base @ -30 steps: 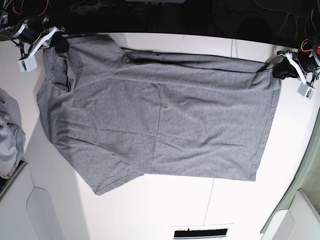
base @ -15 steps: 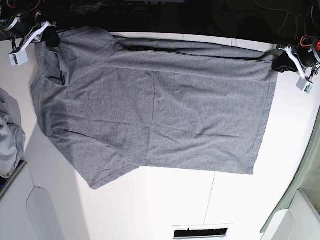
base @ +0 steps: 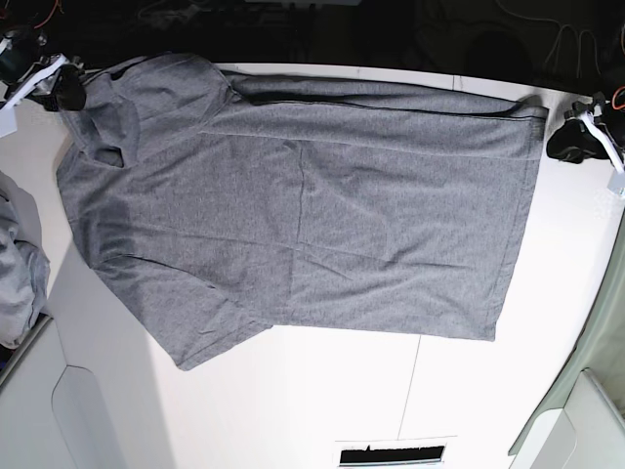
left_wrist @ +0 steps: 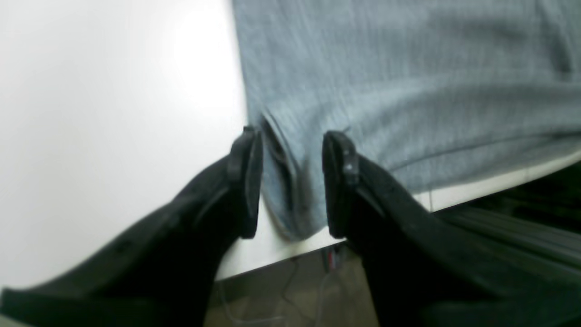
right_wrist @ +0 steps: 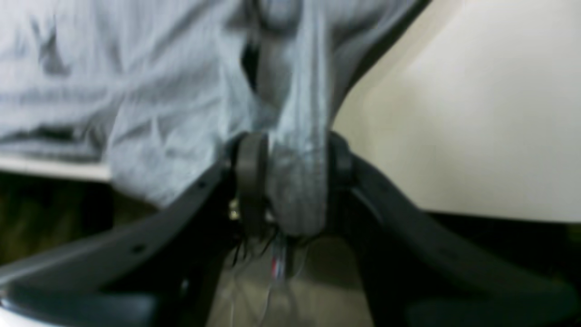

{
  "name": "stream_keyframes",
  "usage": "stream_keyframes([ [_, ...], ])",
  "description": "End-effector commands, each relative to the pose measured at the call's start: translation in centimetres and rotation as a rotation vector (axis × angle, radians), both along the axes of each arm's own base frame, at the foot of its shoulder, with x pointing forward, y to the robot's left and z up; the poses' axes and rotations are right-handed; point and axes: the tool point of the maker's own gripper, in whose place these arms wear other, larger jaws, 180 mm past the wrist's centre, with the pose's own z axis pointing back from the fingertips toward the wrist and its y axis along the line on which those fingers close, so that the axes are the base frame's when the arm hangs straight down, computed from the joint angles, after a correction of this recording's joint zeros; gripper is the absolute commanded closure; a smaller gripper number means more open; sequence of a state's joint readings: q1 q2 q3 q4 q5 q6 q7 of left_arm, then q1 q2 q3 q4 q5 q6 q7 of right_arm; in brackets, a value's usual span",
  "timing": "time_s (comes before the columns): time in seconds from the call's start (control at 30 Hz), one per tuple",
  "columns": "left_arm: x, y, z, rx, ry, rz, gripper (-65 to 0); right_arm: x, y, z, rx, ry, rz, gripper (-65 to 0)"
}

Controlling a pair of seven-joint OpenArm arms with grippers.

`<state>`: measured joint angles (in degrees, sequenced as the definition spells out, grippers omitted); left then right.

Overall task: Layout the t-shirt on the table in an organized manner, then fold the t-shirt properly
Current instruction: 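Regrasp the folded edge with both grippers and pull it taut, then move both grippers to the hem edge and grasp it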

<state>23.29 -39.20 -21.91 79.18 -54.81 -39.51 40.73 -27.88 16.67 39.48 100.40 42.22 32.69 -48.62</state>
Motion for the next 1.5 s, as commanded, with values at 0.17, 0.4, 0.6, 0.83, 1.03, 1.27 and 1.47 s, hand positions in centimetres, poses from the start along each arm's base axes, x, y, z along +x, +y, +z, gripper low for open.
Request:
stream_keyframes([
  [0.17,2.6,0.0,4.2,0.006,-0.135,-0.023,-28.5,4.3,-2.8,3.9,-0.086,-0.141,0.011,-27.6],
  [0.4,4.5,-0.2,5.7,-0.001,-0.217,-0.019,-30.1,10.0,-3.9,7.2,-0.121,-0.314,-0.019,-34.5],
  [0.6,6.8,-1.3,6.0,0.039,-0.241,-0.078,-30.1,15.7,-5.8,6.2,-0.127,-0.356,-0.1,-34.5],
  [0.83,11.3,-3.0,4.9,0.134,-0.289,-0.176,-30.2,21.4,-4.8,-0.3,-0.094,-0.208,-0.11,-34.5],
  [1.03,16.9,-0.5,3.0,0.168,-0.283,-0.079,-30.2,21.9,-4.0,-5.1,-0.093,-0.074,-0.126,-34.5],
  [1.27,20.3,0.2,-1.5,0.068,-0.203,0.106,-30.2,21.2,-4.0,-5.8,-0.1,-0.037,-0.118,-34.5],
  [1.47,20.4,-2.3,-4.2,0.026,-0.156,0.144,-30.2,21.3,-2.7,-5.7,-0.042,-0.043,-0.096,-34.5],
])
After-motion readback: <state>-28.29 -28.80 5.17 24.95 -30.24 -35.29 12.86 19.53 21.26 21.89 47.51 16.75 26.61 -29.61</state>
